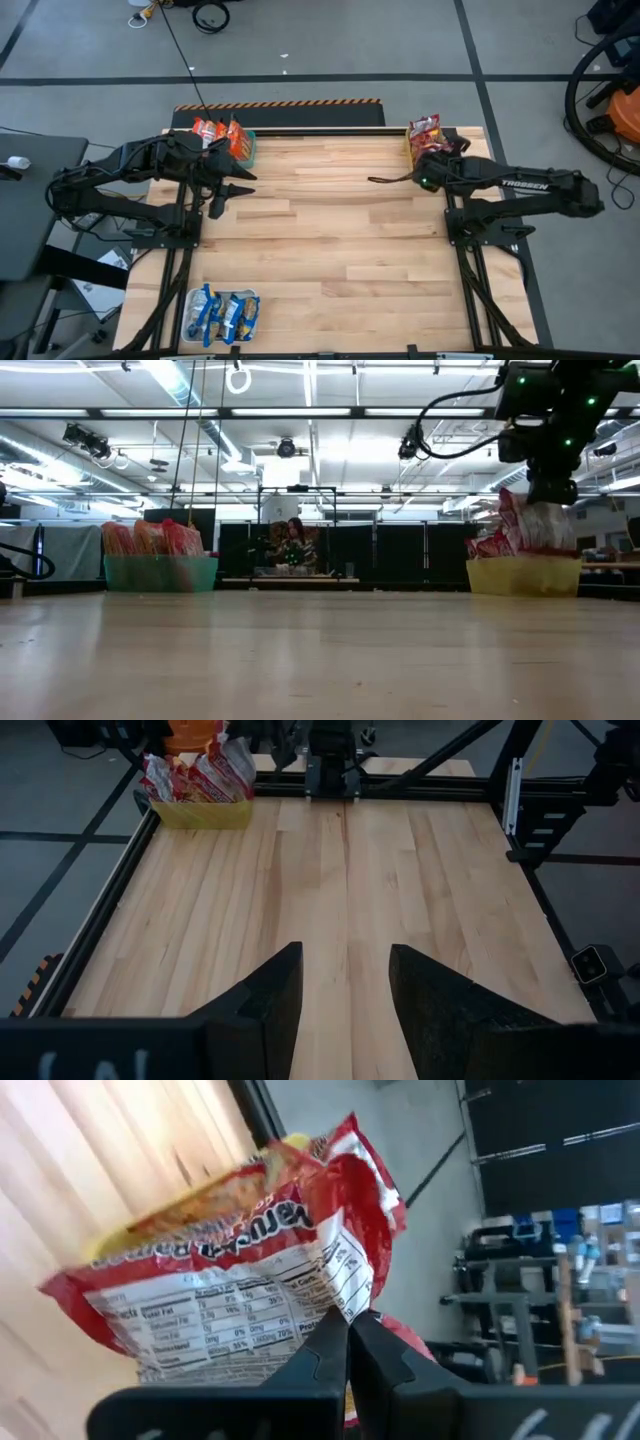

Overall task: Sort Maruchan noodles
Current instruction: Put the red noodle pack into the yellow bin

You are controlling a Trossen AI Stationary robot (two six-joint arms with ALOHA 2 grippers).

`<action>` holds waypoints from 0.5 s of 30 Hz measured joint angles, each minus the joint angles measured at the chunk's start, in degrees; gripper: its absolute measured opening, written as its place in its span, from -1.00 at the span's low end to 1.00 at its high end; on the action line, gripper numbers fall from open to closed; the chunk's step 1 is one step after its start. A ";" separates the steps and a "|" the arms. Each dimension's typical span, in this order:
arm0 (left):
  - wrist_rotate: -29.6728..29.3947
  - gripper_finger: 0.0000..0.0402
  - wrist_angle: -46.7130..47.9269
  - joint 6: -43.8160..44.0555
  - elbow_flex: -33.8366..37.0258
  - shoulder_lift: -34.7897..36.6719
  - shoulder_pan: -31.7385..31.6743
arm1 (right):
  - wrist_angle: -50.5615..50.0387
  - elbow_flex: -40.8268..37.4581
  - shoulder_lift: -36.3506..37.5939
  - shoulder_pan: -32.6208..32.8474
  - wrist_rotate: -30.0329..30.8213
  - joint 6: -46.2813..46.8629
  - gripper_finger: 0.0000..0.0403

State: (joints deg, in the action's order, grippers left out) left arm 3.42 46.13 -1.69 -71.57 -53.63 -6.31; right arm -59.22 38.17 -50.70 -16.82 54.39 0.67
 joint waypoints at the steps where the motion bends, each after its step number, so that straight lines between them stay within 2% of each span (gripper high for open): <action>1: 0.00 -0.22 0.00 0.00 0.00 0.01 0.00 | -0.04 0.00 0.04 -0.62 0.22 -1.14 -0.96; 4: 0.00 -0.22 -0.02 0.00 0.00 0.02 0.00 | 0.59 -0.02 0.27 -2.79 4.23 -4.44 -0.96; 6: 0.00 -0.22 0.00 0.00 0.00 0.00 0.00 | 1.79 -0.02 0.60 -4.08 4.40 -5.74 -0.96; 11: 0.00 -0.22 -0.02 0.01 0.00 0.01 0.00 | 5.85 -1.41 -0.31 -7.43 -5.47 -12.16 -0.96; 15: 0.00 -0.22 -0.02 0.00 0.00 0.00 0.00 | 9.62 -4.34 -2.08 -9.68 -7.41 -16.78 -0.95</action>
State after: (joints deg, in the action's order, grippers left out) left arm 3.42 46.11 -1.69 -71.57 -53.62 -6.31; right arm -49.59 33.83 -52.78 -26.50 46.98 -16.11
